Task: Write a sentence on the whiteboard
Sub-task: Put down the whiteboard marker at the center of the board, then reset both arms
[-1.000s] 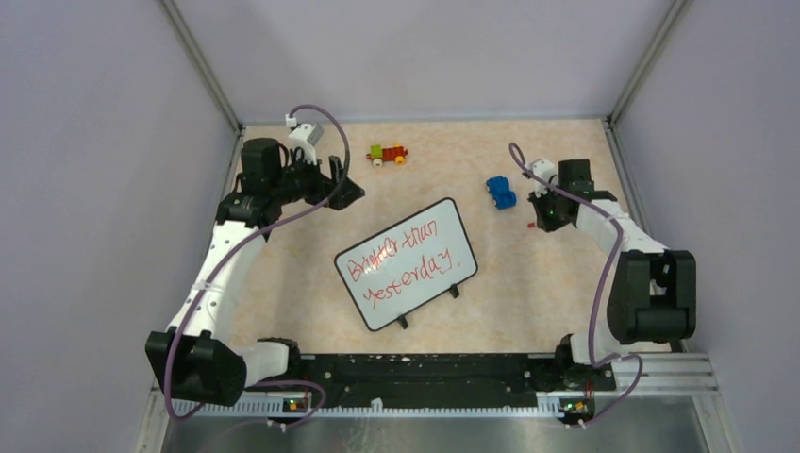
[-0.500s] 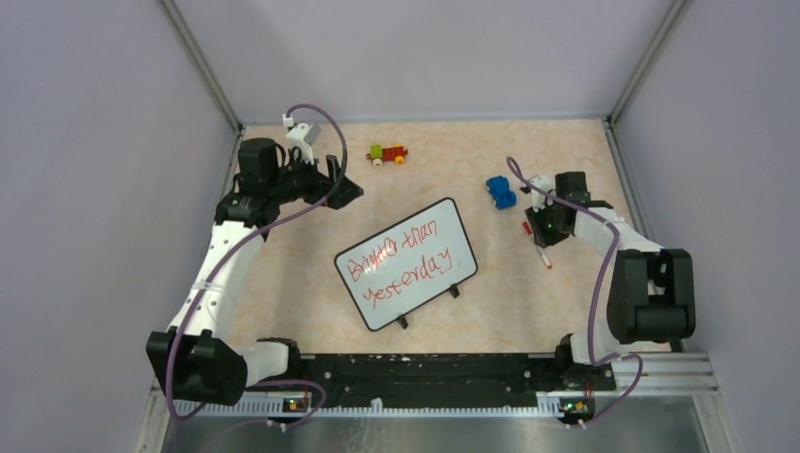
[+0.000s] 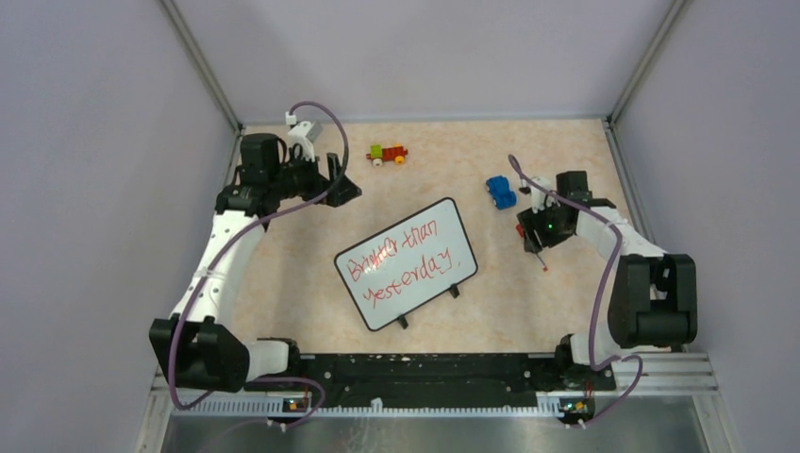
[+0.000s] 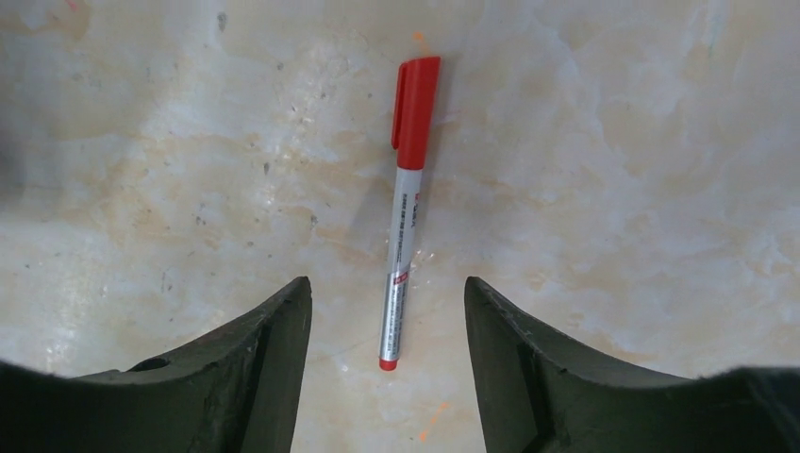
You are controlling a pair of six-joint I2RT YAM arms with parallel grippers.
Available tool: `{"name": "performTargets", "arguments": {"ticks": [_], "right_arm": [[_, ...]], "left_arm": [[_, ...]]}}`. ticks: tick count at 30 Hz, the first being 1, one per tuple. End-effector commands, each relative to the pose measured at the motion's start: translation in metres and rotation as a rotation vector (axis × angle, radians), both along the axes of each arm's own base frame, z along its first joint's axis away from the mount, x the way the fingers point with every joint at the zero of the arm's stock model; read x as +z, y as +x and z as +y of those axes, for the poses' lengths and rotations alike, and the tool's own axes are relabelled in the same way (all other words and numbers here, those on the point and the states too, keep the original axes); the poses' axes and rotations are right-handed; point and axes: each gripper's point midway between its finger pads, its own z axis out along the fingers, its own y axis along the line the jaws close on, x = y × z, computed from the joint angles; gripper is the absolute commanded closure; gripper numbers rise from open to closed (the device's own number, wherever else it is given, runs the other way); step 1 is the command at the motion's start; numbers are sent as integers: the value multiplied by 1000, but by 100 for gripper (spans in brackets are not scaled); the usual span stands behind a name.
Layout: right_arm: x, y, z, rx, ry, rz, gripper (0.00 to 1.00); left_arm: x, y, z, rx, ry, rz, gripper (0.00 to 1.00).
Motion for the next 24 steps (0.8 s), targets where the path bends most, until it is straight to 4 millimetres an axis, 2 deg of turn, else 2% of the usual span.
{"name": "performTargets", "arguments": {"ticks": [1, 2, 3, 5, 9, 12, 13, 16, 18, 24], "right_arm": [[55, 21, 15, 19, 95, -120, 37], [63, 23, 19, 23, 114, -132, 33], [75, 26, 23, 30, 140, -154, 24], [95, 31, 30, 32, 178, -191, 15], [135, 39, 41, 37, 250, -260, 13], [155, 45, 48, 39, 306, -294, 13], [160, 49, 41, 14, 318, -306, 13], [163, 58, 31, -20, 349, -318, 12], [159, 62, 22, -44, 368, -312, 12], [123, 64, 1, -106, 377, -275, 12]], "left_arm": [[2, 10, 14, 19, 78, 6, 1], [0, 13, 19, 30, 93, 14, 1], [-4, 17, 24, 51, 108, 35, 1], [-5, 24, 35, 78, 143, 43, 1], [-4, 42, 69, 140, 210, 23, 1], [-16, 50, 92, 155, 244, 53, 1], [-24, 52, 99, 161, 262, 76, 1], [-51, 53, 125, 192, 301, 141, 1], [-66, 51, 142, 215, 322, 174, 1], [-98, 42, 181, 282, 347, 199, 1]]}}
